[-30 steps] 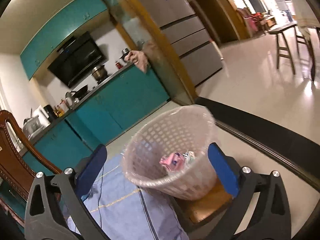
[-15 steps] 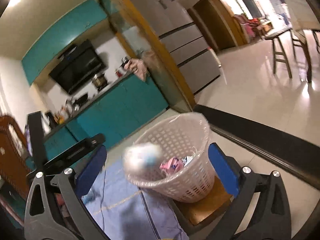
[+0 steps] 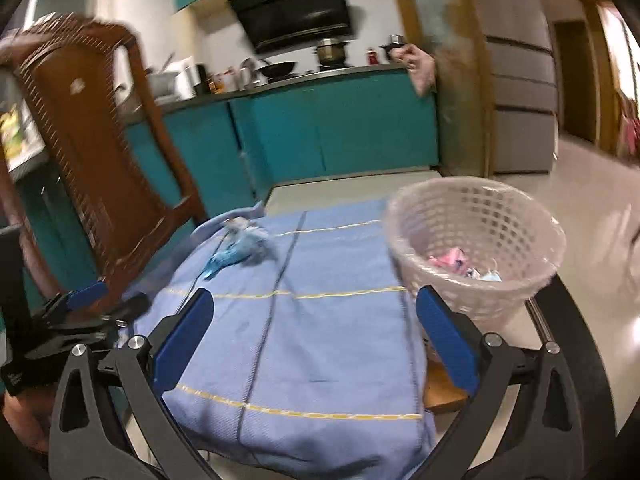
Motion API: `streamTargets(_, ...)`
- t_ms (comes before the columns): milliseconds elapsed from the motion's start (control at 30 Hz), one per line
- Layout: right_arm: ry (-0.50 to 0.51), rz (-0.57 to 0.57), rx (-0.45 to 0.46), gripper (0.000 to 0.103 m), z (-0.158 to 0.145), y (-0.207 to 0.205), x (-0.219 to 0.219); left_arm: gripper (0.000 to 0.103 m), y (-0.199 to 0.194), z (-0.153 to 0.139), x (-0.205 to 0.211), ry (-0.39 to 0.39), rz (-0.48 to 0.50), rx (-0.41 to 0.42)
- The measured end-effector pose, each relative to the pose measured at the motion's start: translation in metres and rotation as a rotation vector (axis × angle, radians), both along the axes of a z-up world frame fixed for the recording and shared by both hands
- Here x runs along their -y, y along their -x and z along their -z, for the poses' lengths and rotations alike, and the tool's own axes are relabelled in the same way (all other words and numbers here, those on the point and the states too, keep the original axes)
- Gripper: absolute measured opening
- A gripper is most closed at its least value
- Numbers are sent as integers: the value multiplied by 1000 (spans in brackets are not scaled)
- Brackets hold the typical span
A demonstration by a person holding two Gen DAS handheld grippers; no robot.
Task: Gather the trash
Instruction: 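Grasp the clear snack wrapper with the right gripper while the left reaches toward the blue rag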
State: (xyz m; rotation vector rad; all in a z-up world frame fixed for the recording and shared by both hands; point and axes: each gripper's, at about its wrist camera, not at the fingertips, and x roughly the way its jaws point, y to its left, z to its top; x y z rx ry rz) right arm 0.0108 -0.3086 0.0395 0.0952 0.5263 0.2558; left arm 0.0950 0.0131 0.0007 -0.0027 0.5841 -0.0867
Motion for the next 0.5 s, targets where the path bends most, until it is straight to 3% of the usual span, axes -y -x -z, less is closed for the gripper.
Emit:
streamTargets(100,14,-1,-3,99,0,0,-4,100,-2,-4,-4,30,11,23)
streamTargets(300,37,-18,-14,99,1,-4,-14,100,12,-5,0,-1,19,36)
streamTargets(500,-37,-130,-113,99,4,-74,-52,100,13,-13,-14,54,-20,78)
